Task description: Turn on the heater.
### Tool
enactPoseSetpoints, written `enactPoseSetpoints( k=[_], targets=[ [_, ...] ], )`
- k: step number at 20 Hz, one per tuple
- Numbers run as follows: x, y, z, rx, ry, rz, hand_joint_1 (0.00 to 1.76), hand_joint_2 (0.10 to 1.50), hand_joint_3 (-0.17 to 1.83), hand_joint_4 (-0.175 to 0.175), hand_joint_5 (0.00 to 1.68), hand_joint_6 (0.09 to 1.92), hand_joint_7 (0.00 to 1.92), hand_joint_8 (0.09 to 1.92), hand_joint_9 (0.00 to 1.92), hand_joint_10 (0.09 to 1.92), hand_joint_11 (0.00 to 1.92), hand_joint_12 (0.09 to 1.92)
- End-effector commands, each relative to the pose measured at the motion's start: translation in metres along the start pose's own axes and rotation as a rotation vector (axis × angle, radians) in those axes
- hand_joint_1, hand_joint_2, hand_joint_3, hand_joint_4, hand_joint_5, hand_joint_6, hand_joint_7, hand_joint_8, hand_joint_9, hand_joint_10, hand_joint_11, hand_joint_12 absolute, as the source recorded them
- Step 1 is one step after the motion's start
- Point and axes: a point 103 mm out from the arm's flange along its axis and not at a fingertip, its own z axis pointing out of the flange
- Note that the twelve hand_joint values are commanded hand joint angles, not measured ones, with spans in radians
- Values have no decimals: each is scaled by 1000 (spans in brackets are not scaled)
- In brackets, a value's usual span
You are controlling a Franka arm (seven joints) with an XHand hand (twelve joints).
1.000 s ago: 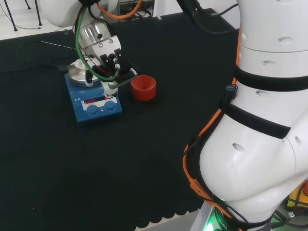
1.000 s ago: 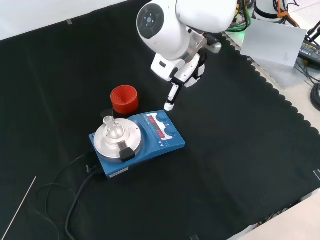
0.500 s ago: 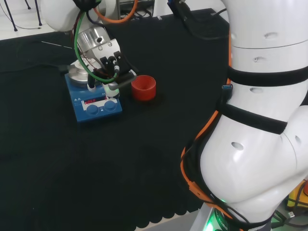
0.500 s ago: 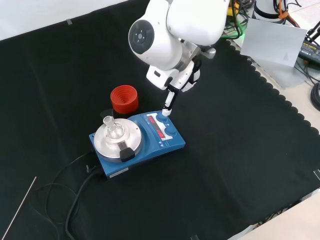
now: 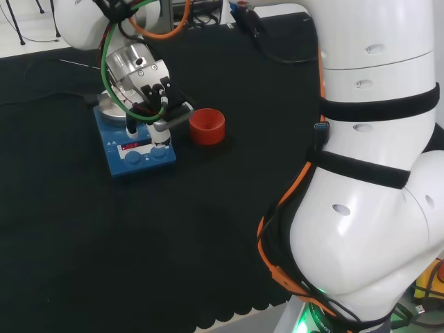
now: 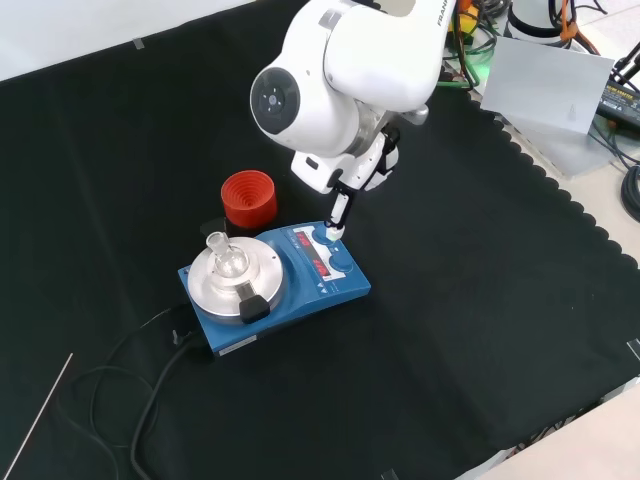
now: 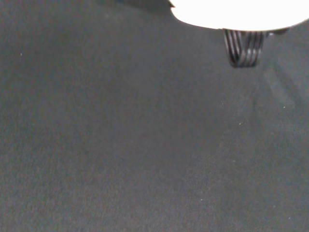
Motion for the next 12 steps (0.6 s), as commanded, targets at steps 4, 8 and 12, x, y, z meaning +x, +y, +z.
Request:
enactPoseSetpoints(
  k=[4,8,12],
  targets=[
    [6,-2,5,8,-13,0,1590,524,1311,-40,423,87,1764,1920,1920,1893,1920,1752],
    [10,-2,7,18,-17,-1,1590,523,1313,-40,424,87,1764,1920,1920,1893,1920,1753],
    [15,0,13,22,-18,-5,1590,522,1315,-39,426,87,1763,1920,1920,1893,1920,1752]
  ],
)
